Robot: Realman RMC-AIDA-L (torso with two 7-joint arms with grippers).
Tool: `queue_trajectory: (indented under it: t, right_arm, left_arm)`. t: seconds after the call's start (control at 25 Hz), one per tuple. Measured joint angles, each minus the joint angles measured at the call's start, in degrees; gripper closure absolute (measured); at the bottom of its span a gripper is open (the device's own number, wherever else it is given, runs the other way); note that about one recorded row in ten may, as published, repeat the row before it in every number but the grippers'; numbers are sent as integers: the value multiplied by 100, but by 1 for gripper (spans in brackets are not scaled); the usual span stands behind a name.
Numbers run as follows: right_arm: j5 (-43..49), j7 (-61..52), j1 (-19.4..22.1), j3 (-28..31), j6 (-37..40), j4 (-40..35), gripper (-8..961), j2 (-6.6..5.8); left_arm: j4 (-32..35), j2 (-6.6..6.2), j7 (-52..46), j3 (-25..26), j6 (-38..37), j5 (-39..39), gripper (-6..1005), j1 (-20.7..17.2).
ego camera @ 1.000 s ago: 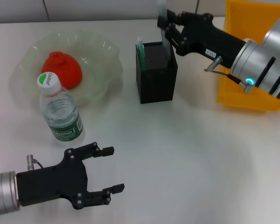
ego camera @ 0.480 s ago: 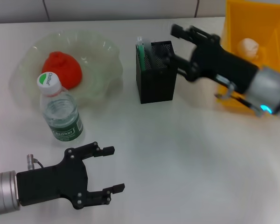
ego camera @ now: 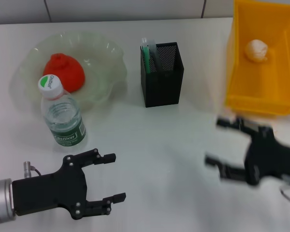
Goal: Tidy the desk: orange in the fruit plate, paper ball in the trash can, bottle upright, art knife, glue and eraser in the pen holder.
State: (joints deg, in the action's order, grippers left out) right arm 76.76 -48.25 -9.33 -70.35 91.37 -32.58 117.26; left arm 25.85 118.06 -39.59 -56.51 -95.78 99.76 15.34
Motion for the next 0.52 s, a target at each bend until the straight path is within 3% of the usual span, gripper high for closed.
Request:
queue_trajectory:
  t: [0.12, 0.24, 0.52]
  right_arm:
    - [937, 76, 42, 489, 291, 73, 111, -22]
    - [1528, 248, 24, 601, 442, 80, 111, 43]
    - [1626, 269, -48, 623, 473, 76, 111, 81]
  left_arm:
    - [0, -19, -15, 2, -9, 28, 201, -6]
    - [0, -21, -22, 17, -52, 145, 201, -7]
    - [-8, -20, -25, 20, -75, 167, 201, -5]
